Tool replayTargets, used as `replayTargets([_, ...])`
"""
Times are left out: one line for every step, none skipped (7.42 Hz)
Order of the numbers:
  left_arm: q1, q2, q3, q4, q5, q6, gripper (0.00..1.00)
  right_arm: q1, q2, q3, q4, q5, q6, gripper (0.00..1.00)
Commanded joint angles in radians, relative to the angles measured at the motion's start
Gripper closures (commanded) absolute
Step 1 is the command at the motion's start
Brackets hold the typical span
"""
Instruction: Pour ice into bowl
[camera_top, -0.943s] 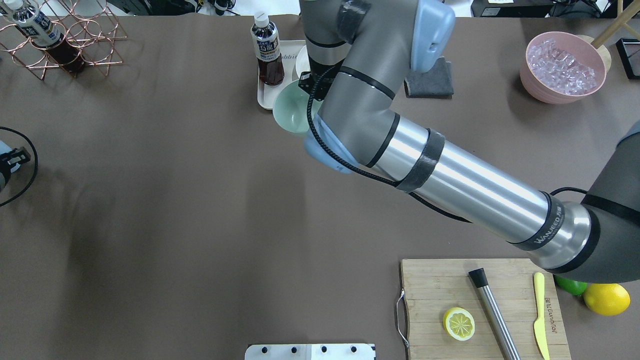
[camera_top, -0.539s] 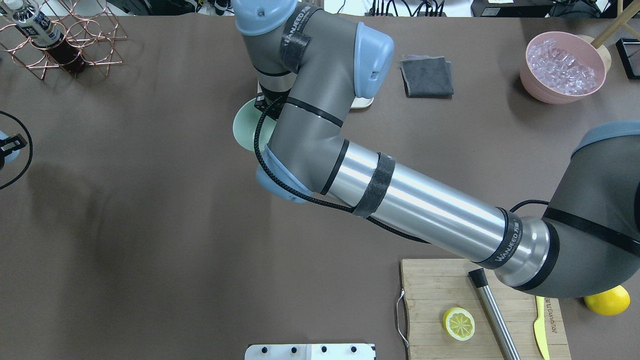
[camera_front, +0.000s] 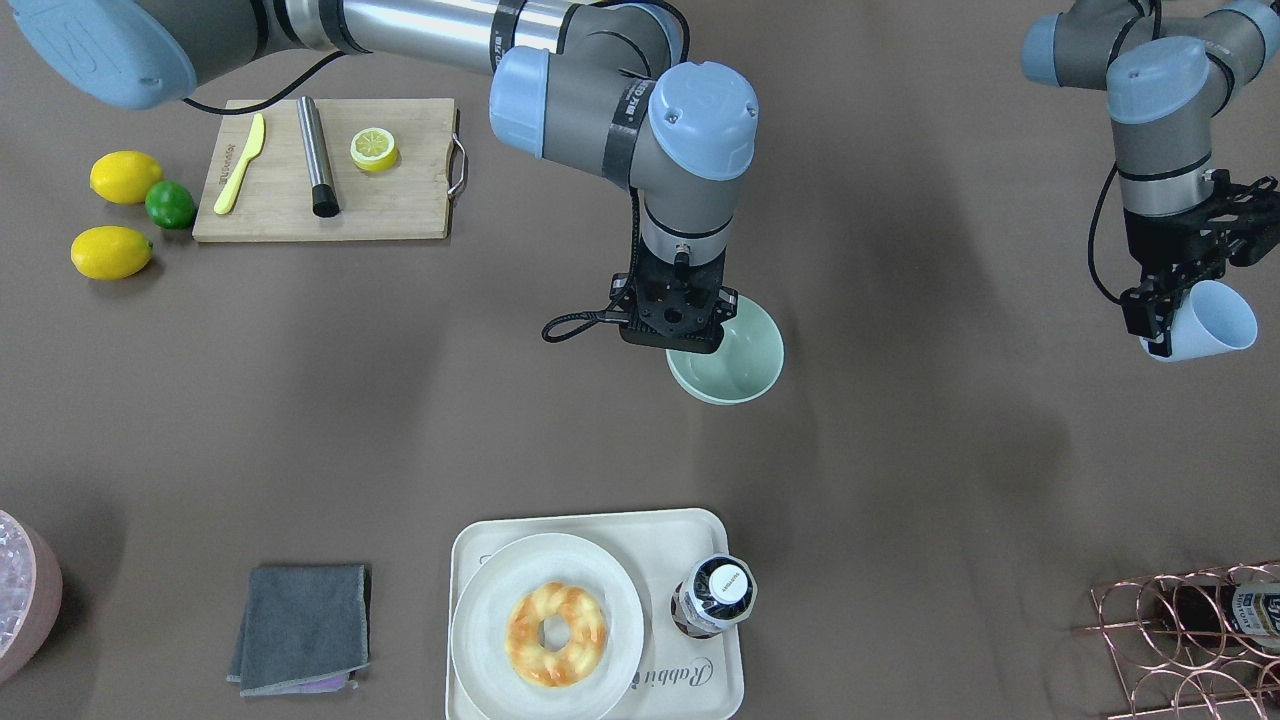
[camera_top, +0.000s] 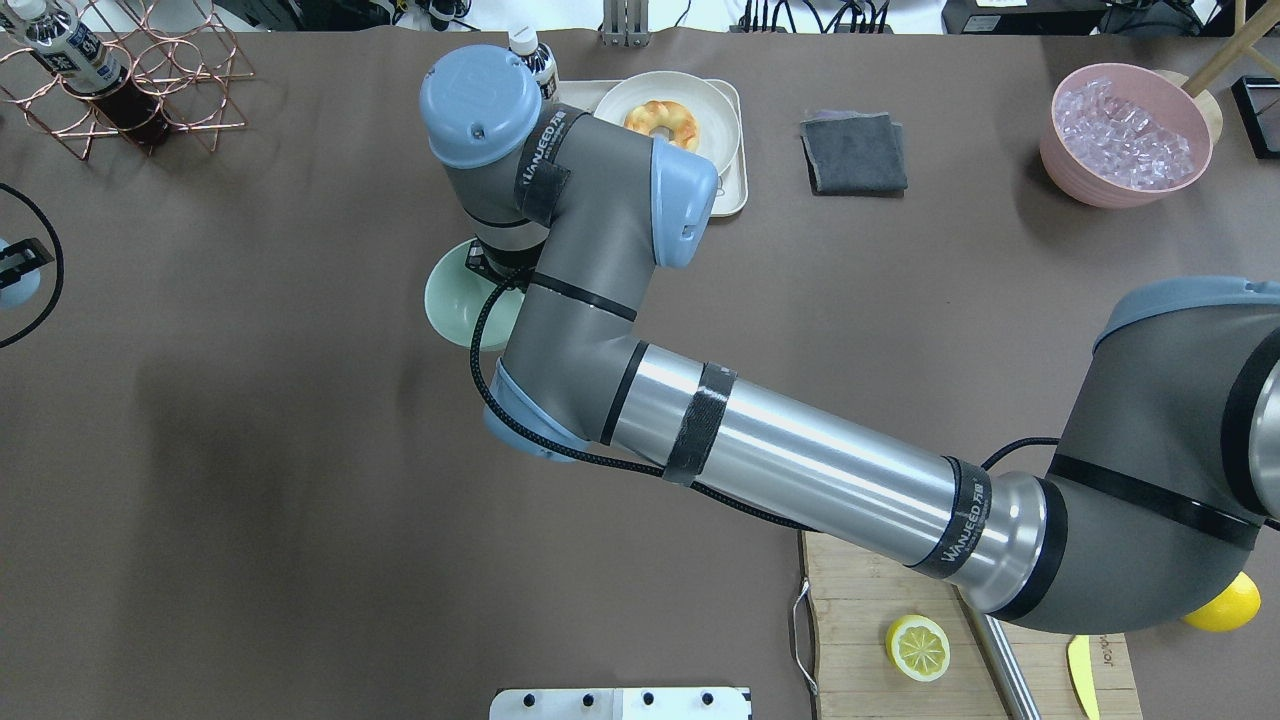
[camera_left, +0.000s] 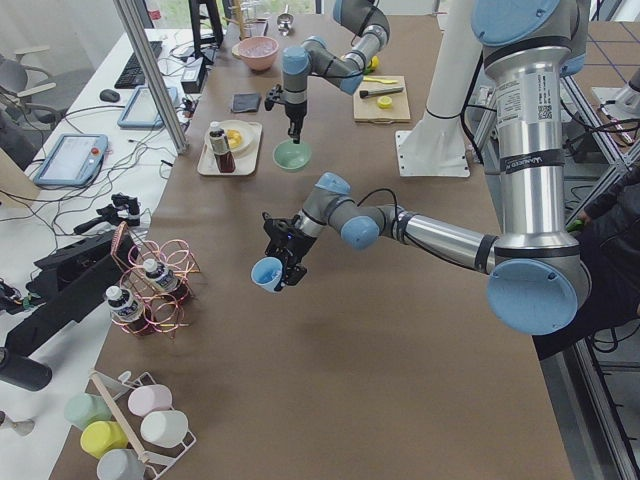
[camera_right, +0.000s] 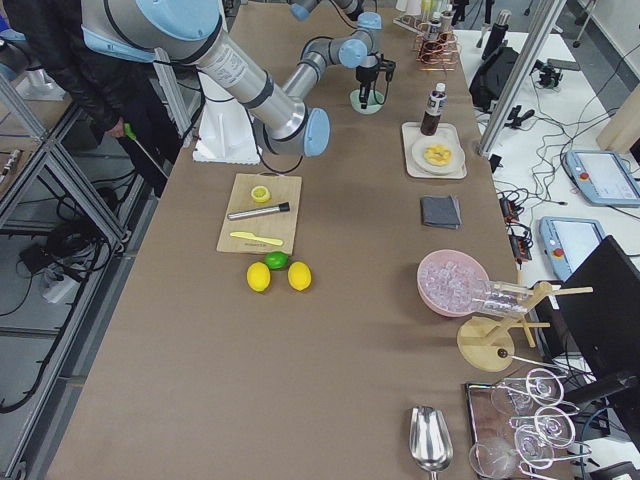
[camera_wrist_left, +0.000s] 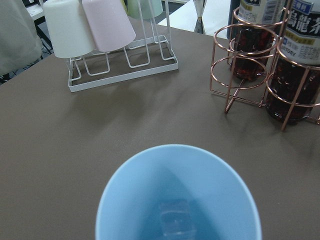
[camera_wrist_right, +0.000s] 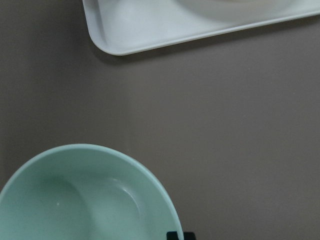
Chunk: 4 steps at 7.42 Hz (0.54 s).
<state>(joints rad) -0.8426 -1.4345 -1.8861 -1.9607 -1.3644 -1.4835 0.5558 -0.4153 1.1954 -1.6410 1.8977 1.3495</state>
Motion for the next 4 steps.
replayTargets([-0.021,0.003,-0.048,0.058,-0.036,-0.001,0.47,-0.040,0.000,-0.072,0.114,-0.028,0.026,1.00])
replayTargets([-0.026,0.003,-0.050,0.078,-0.044,-0.004,0.47,-0.053,-0.003,-0.079,0.131,-0.046,0.028,1.00])
replayTargets([-0.035,0.005,-0.047,0.082,-0.050,-0.012,0.47,-0.063,-0.011,-0.079,0.141,-0.051,0.029,1.00])
replayTargets([-0.036,0.006,-0.048,0.094,-0.062,-0.015,0.47,-0.072,-0.016,-0.080,0.150,-0.067,0.033,1.00])
